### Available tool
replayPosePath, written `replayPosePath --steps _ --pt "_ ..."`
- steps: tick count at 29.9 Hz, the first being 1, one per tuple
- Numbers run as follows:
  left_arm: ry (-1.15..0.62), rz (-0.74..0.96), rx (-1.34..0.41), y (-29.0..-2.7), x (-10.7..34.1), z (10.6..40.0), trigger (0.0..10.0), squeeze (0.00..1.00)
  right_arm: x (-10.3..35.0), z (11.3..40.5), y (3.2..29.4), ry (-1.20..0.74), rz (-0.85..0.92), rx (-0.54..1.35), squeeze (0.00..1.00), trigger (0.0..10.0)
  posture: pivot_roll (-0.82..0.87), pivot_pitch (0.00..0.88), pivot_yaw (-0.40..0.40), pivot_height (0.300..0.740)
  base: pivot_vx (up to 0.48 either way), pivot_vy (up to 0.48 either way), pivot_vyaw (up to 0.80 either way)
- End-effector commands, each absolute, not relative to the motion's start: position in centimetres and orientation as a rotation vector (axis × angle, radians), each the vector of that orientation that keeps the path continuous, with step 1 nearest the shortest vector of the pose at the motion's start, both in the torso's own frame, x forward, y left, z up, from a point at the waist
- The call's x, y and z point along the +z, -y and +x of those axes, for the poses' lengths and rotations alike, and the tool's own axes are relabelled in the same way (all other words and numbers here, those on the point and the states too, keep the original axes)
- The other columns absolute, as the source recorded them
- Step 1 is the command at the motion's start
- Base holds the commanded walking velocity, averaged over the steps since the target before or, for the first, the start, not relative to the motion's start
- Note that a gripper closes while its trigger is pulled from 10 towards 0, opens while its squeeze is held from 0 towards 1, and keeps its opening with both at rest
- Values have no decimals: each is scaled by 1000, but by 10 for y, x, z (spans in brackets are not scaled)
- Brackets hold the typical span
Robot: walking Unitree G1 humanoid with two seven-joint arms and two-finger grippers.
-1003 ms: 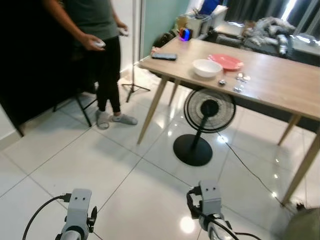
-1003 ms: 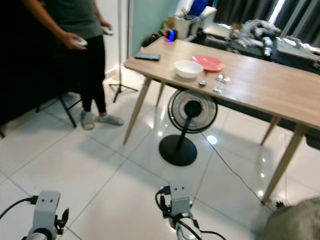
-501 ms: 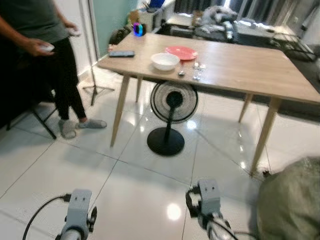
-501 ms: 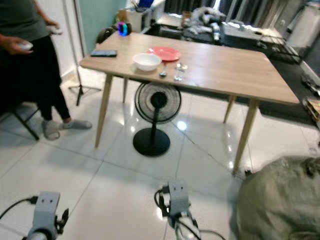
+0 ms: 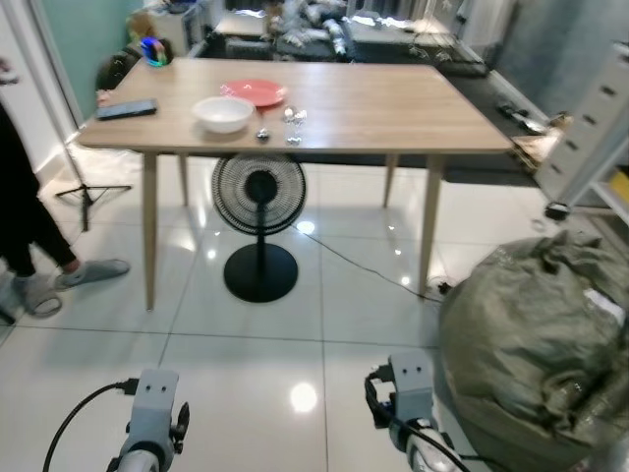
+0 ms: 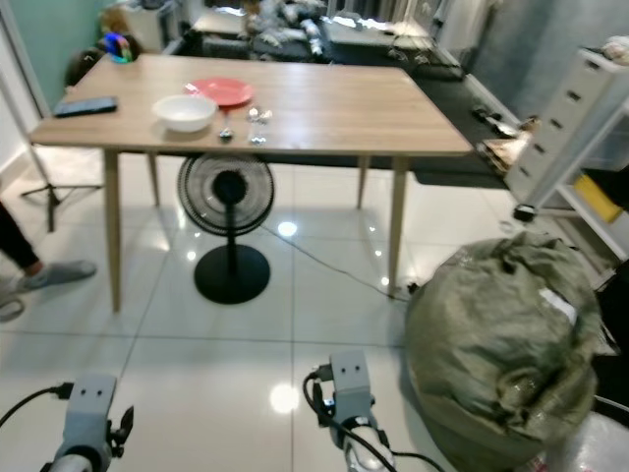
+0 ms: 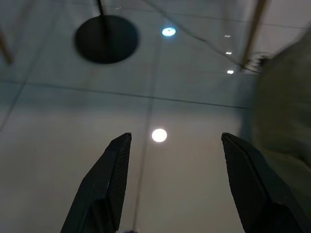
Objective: Setting the table
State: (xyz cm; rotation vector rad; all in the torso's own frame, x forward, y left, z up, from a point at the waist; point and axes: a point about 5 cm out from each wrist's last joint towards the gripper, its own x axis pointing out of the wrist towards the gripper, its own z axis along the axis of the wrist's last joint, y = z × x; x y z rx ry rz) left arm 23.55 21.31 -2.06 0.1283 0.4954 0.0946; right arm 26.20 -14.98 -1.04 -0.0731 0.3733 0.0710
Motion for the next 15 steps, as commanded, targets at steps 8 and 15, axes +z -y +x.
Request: replayPosePath --steps 8,15 --pt "-394 186 203 -224 -10 234 10000 0 8 263 158 -198 -8 1 0 10000 2 11 40 740 126 0 -438" --pt "-162 256 263 -229 39 257 10000 0 41 276 163 -36 -12 -18 0 10000 3 13 40 740 480 0 0"
